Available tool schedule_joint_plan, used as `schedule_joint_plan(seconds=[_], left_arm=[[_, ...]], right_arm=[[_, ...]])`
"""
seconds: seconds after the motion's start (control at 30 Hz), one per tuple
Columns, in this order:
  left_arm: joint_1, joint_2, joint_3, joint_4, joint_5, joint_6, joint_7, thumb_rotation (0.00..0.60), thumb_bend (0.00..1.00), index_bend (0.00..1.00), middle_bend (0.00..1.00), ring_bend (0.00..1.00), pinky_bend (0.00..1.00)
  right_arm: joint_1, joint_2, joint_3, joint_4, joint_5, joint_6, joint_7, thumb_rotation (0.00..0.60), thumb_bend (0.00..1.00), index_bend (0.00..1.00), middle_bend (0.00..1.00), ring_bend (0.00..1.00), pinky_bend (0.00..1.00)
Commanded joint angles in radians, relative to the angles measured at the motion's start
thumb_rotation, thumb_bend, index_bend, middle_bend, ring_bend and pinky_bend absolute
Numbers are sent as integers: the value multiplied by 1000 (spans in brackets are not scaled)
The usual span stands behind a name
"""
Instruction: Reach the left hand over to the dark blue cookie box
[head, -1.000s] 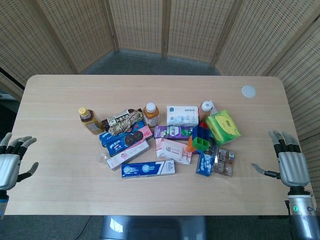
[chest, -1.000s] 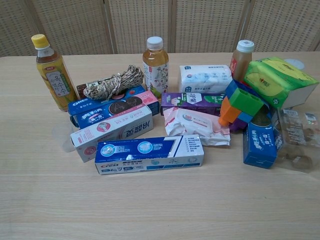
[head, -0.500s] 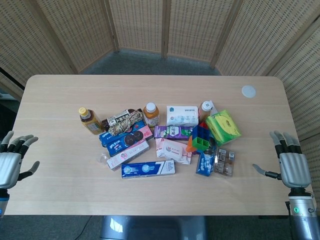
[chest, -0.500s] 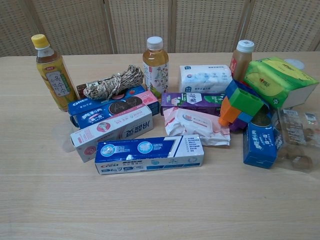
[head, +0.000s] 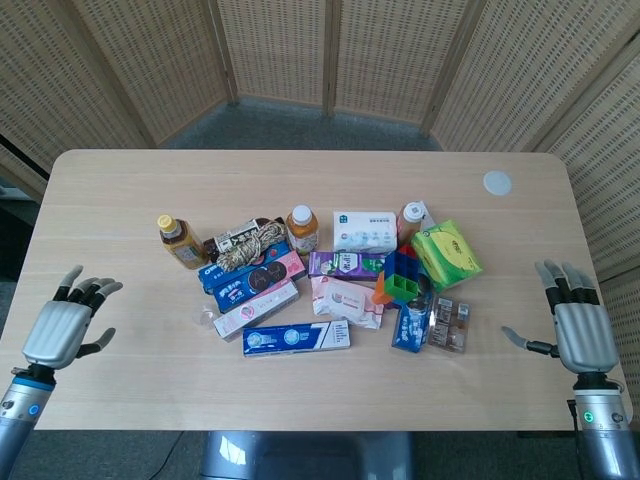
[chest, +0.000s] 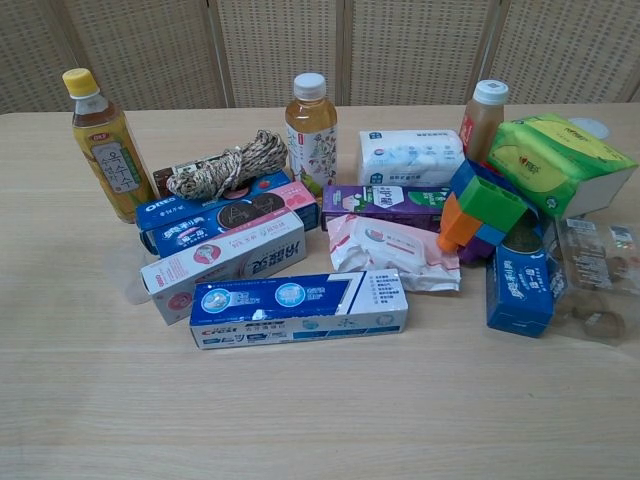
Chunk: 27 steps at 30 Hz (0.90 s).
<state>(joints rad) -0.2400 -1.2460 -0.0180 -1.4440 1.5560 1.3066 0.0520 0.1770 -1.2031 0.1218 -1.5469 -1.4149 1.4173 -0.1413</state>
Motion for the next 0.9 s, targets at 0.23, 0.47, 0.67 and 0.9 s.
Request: schedule_joint_plan(seconds=[0.23, 0.47, 0.67, 0.9], left_arm=[[-68, -69, 10, 38, 10, -93, 39, 600, 338, 195, 184, 219, 0], [-115, -131, 4, 72, -2, -152, 57, 600, 339, 189, 169, 218, 0], [-155, -195, -1, 119, -11, -195, 57, 600, 338, 187, 158, 218, 0], [-190, -254, 1, 161, -19, -233, 55, 600, 339, 185, 151, 219, 0]], right_arm=[[-12, 13, 0, -10, 1, 17, -2, 276, 31, 0, 0, 0, 0], [-17, 18, -1, -14, 4, 19, -3, 276, 30, 0, 0, 0, 0], [-18, 19, -1, -13, 7, 18, -2, 279, 30, 0, 0, 0, 0], [-26, 26, 0, -11, 13, 23, 4, 278, 30, 0, 0, 0, 0]])
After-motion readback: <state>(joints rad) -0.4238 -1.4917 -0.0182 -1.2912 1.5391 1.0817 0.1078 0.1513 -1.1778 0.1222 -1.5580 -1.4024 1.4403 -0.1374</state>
